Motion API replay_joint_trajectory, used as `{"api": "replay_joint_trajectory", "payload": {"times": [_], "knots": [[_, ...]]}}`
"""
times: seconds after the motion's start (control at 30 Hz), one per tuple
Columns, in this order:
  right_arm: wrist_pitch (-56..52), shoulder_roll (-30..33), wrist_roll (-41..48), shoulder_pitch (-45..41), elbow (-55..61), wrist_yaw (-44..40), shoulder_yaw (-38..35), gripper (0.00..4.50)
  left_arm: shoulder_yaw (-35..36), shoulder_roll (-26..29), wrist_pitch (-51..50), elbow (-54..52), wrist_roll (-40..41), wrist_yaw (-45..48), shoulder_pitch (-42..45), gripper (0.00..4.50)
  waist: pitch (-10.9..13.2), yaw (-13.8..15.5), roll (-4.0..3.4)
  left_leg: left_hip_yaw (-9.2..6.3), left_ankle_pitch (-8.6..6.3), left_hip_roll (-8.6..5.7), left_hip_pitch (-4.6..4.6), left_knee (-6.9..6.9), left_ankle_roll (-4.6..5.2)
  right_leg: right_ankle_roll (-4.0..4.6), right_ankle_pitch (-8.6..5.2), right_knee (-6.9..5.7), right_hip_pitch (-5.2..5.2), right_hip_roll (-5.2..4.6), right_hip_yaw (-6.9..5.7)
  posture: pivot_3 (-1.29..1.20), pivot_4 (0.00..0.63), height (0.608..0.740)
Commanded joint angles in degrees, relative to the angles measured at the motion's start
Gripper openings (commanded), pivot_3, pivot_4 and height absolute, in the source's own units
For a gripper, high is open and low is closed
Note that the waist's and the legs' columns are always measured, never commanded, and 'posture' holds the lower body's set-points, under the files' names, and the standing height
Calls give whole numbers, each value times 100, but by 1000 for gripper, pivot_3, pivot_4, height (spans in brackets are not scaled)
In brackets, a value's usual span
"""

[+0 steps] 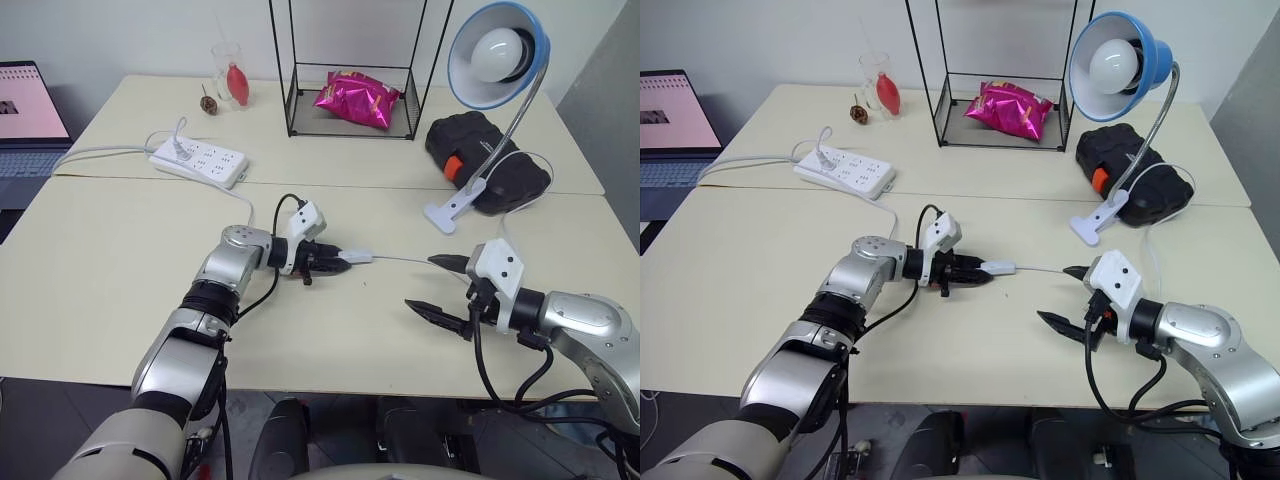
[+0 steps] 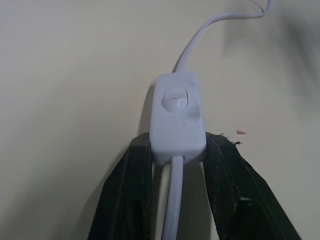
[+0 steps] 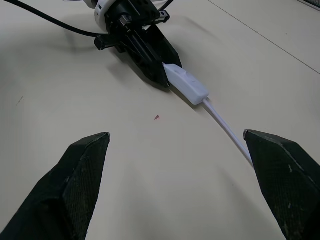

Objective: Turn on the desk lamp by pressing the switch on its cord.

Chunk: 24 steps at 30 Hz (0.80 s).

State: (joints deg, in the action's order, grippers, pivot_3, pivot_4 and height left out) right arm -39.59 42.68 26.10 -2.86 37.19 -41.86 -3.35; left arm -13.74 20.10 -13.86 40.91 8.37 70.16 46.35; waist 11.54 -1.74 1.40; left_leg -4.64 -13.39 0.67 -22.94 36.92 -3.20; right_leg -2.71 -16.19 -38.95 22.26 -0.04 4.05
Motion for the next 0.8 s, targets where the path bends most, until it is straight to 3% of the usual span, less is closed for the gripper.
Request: {"api": "replay_joint_trajectory", "payload": {"times": [0.03, 0.23, 0.33, 0.63, 0.8], "knots": [[-81, -57, 228, 38, 224, 86, -197, 4500, 18, -21, 348, -242, -138, -146, -164, 1097, 0, 0, 0, 0, 0, 0, 0, 0, 0, 0, 0, 0, 0, 0, 0, 0, 150, 740], [-901, -635, 883, 302, 509, 806, -329, 4500, 154, 94, 978, -1178, -263, -565, -561, 1095, 0, 2, 0, -3, 0, 2, -1, -1, 0, 1, 1, -1, 1, -1, 1, 0, 150, 740], [-1017, -1299, 1428, 458, 611, 1168, -386, 4500, 230, 142, 1087, -1823, -293, -876, -856, 1094, -1, 4, 1, -5, 0, 4, 0, -2, 0, 7, 5, -2, 1, -1, 1, 0, 150, 740], [-1964, -3195, 3112, 203, 4, 3162, -679, 4500, 422, 71, 131, -3367, 100, -1365, -1466, 1094, -2, -10, -1, -7, 1, 8, 3, 0, 1, 0, 3, -7, 1, 1, 1, 0, 150, 740], [-2150, -3777, 4217, -177, -506, 4040, -766, 4500, 386, 68, -83, -3546, 141, -1499, -1420, 1088, -3, -15, -3, -4, 1, 7, 3, 0, 1, -3, 5, -5, 0, 2, 3, 0, 150, 740]]}}
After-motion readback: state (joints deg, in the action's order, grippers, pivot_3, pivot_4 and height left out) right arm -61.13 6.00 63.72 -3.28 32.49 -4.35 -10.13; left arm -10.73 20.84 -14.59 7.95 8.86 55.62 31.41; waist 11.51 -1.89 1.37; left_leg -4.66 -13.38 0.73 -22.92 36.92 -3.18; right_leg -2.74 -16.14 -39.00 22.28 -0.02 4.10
